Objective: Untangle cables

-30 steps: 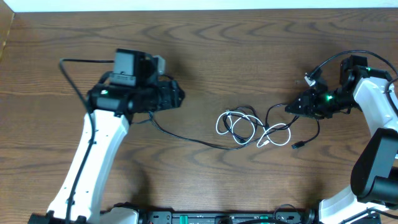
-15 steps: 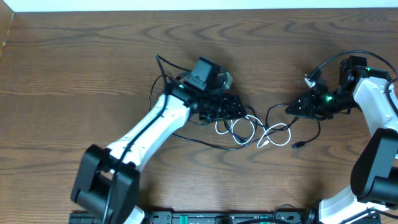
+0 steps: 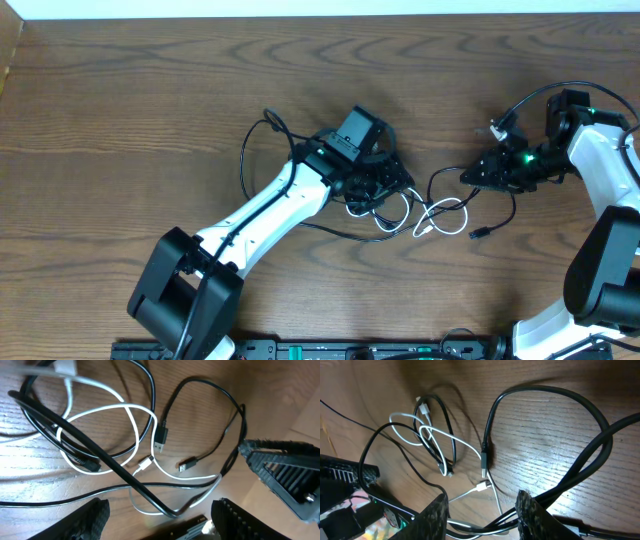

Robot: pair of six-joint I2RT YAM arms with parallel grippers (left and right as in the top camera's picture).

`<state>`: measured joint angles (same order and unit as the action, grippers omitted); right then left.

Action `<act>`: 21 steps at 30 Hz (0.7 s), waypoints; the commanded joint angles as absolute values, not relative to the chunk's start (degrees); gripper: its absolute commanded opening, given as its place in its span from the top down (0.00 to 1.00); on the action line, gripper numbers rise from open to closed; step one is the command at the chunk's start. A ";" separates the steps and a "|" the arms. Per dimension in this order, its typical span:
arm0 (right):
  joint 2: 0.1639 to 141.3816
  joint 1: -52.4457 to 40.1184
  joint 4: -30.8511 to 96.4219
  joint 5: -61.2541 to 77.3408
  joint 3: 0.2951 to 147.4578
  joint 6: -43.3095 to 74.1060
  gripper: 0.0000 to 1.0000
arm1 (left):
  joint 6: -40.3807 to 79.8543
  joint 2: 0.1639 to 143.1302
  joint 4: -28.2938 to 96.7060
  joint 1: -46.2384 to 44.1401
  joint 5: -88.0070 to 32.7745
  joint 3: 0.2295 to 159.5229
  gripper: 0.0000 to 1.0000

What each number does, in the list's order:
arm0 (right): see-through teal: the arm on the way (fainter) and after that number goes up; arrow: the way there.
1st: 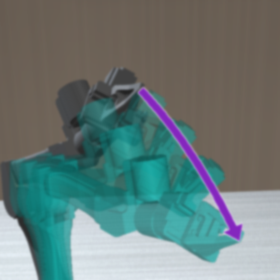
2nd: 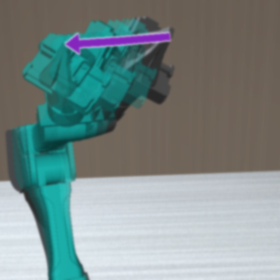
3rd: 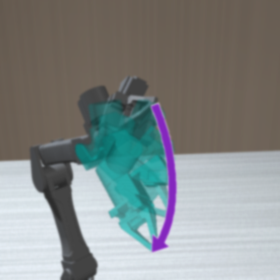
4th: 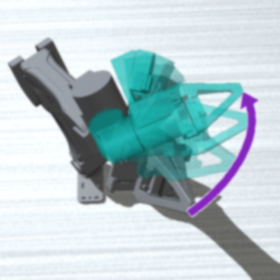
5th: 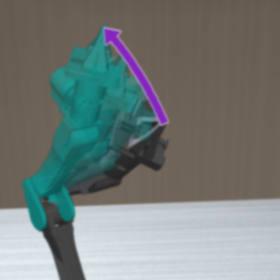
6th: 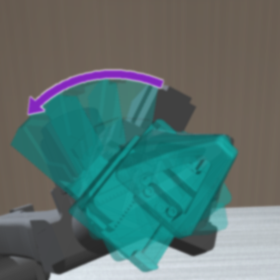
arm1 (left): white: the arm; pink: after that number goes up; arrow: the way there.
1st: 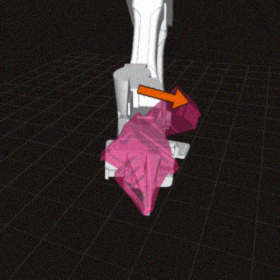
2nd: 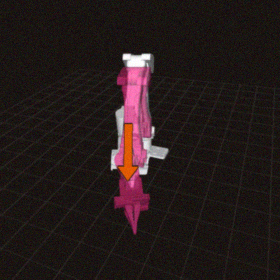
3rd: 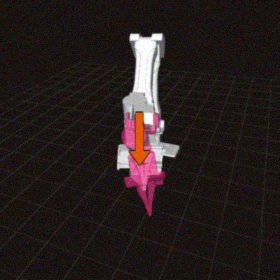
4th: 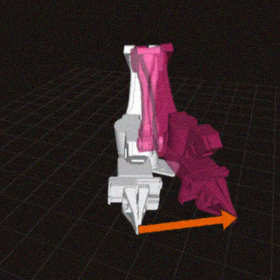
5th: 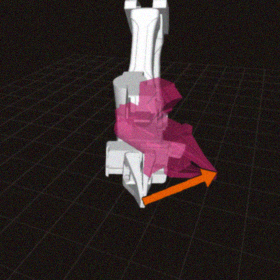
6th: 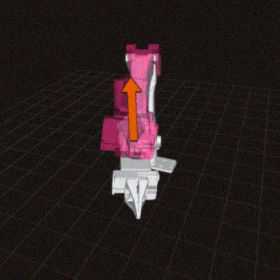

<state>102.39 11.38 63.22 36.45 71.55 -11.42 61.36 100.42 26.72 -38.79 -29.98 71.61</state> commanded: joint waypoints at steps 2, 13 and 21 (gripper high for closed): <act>102.63 11.03 63.53 36.99 71.83 -11.16 0.60 | 63.35 102.96 26.35 -40.75 -23.59 72.23 0.32; 102.63 11.03 64.12 33.01 71.83 -10.24 0.62 | 59.92 103.07 20.21 -40.69 -19.29 72.27 0.92; 102.63 11.94 65.21 7.44 71.83 10.22 0.91 | 49.65 88.77 20.56 -31.64 -20.95 72.31 0.92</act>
